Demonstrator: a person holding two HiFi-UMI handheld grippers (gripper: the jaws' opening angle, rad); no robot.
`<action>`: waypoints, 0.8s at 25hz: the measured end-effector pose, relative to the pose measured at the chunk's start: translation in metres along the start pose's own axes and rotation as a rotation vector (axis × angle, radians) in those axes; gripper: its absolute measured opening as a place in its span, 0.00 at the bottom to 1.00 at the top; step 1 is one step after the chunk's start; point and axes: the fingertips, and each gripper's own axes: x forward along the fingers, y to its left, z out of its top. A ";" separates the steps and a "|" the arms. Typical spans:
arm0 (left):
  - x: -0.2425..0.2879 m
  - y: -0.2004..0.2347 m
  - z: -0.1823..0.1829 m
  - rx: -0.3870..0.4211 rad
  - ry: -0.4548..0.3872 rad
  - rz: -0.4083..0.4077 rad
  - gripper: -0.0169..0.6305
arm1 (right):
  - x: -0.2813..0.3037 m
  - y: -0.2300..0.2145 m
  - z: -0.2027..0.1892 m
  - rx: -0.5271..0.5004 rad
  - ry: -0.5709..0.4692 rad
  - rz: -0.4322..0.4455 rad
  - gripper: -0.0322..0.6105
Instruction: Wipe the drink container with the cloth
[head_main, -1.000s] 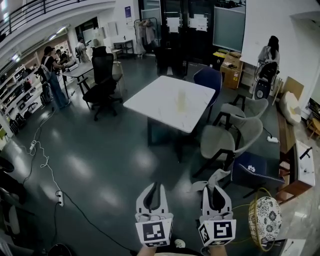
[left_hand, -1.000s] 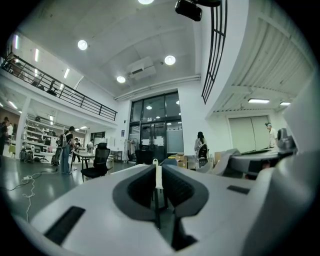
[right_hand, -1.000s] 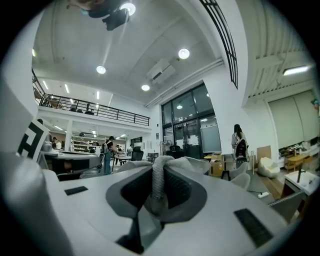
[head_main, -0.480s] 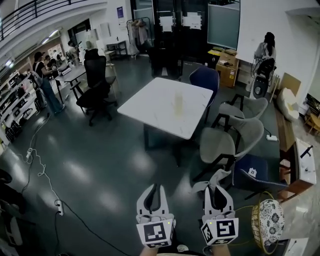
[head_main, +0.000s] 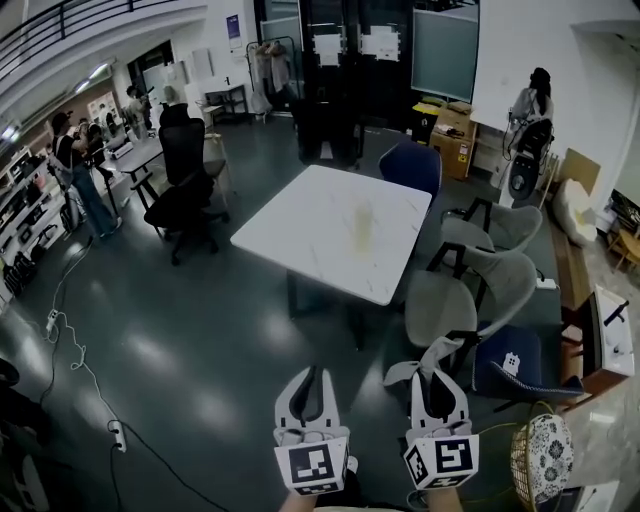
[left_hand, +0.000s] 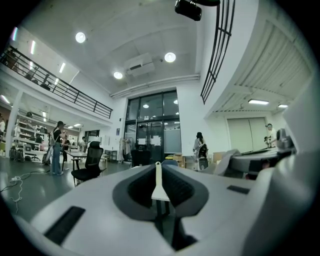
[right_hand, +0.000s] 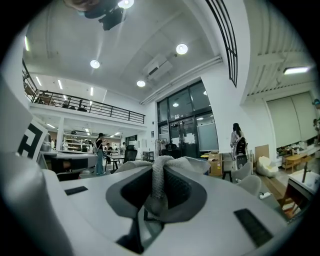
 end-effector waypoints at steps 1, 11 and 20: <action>0.008 0.005 0.000 0.011 -0.004 -0.006 0.09 | 0.008 0.001 0.000 0.001 0.000 -0.004 0.14; 0.065 0.036 -0.006 0.028 -0.004 -0.036 0.09 | 0.070 0.006 -0.006 0.005 0.012 -0.022 0.14; 0.104 0.051 -0.015 0.000 0.026 -0.021 0.09 | 0.115 0.001 -0.011 -0.001 0.044 -0.003 0.14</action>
